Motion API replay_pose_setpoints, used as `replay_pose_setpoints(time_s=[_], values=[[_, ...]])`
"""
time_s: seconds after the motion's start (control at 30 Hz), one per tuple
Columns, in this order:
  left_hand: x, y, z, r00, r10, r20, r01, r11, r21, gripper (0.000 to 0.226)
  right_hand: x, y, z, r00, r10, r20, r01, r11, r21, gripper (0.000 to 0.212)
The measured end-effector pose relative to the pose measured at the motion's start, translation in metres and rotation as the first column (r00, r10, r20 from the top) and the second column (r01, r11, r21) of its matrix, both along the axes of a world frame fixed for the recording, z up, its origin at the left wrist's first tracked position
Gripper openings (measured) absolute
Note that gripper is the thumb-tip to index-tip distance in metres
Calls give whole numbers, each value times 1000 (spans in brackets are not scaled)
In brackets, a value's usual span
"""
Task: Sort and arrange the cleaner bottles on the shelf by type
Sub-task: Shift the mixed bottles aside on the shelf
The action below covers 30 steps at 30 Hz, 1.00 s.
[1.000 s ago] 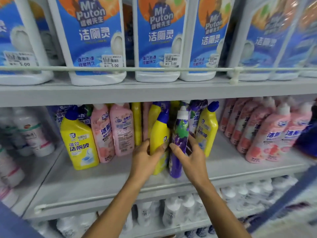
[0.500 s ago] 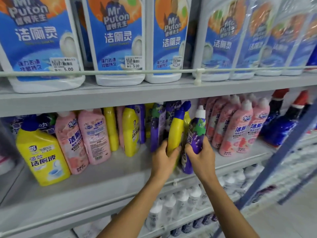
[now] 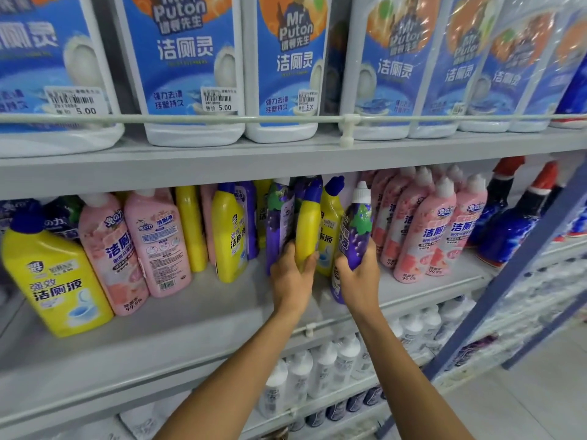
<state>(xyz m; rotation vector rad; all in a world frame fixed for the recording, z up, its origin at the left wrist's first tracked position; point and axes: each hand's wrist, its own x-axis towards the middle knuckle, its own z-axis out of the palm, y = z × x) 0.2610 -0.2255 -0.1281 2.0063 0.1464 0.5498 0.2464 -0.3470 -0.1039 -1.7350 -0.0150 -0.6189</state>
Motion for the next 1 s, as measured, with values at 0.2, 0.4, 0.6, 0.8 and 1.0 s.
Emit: replay_pose_setpoints(time_s=[0.2, 0.4, 0.6, 0.8, 1.0], values=[[-8, 5, -3, 998, 47, 29, -48, 999, 13, 55, -2, -5, -6, 996, 78, -49, -77, 997, 23, 41], [-12, 10, -3, 994, 99, 45, -99, 995, 3, 52, -5, 0, -9, 988, 151, -34, -147, 985, 95, 37], [-14, 16, -3, 994, 98, 50, -99, 995, 2, 47, -10, 14, -11, 976, 218, 3, -218, 973, 81, 42], [-12, 24, 3, 998, 65, 15, -65, 998, -20, 36, -3, 32, -5, 974, 227, -11, -227, 974, 22, 40], [-10, 40, 4, 999, 22, -25, -23, 999, -30, 35, 2, 34, -7, 977, 213, -28, -214, 977, -21, 45]])
